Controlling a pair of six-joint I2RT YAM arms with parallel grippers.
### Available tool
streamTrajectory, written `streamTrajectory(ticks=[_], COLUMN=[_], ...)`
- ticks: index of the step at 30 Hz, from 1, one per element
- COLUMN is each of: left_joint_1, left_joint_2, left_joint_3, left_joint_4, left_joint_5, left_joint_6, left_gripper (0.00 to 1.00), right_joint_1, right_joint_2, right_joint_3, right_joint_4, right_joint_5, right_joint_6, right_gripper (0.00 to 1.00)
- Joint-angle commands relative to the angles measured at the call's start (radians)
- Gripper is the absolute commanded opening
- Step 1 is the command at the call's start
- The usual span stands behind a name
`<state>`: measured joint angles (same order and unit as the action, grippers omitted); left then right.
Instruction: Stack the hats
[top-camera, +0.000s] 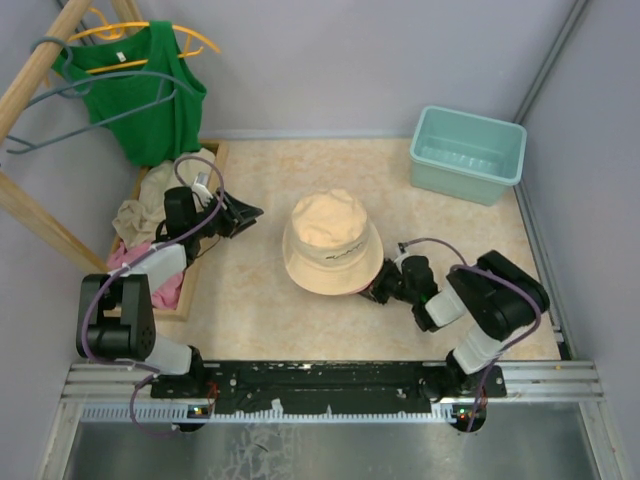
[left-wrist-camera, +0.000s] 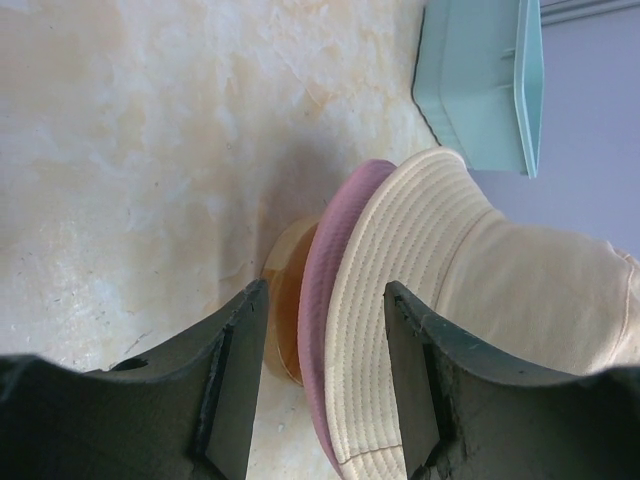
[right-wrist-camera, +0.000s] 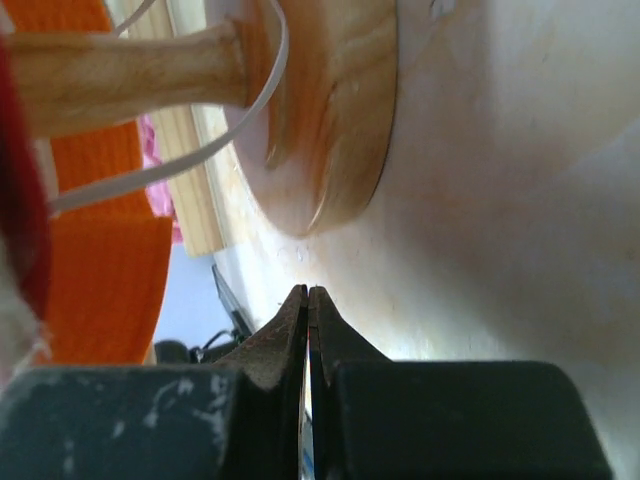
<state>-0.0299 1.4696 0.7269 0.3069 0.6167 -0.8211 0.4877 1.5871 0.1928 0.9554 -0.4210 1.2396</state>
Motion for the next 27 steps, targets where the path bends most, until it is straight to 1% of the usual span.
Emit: streamTrajectory(ticks=[1, 7, 12, 20, 27], left_joint_1=[0.008, 0.024, 0.045, 0.082, 0.108], left_joint_2=[-0.020, -0.027, -0.048, -0.060, -0.036], left_joint_3=[0.039, 0.054, 0.055, 0.050, 0.051], left_joint_4=[-0.021, -0.039, -0.073, -0.132, -0.132], left_joint_5=[-0.012, -0.006, -0.010, -0.041, -0.043], left_joint_6=[0.037, 0.058, 0.092, 0.162, 0.171], left_gripper=[0.56, 0.56, 0.57, 0.57, 0.57], right_joint_1=[0.054, 0.079, 0.082, 0.081, 0.063], right_joint_2=[0.143, 0.324, 0.391, 0.482, 0.522], right_joint_3=[0.075, 0.130, 0.195, 0.387, 0.569], right_joint_4=[0.215, 0.343, 0.354, 0.279, 0.120], right_joint_5=[0.134, 0.188, 0.253, 0.297, 0.282], right_joint_6=[0.070, 0.131, 0.141, 0.154, 0.113], right_gripper=[0.00, 0.00, 0.00, 0.00, 0.00])
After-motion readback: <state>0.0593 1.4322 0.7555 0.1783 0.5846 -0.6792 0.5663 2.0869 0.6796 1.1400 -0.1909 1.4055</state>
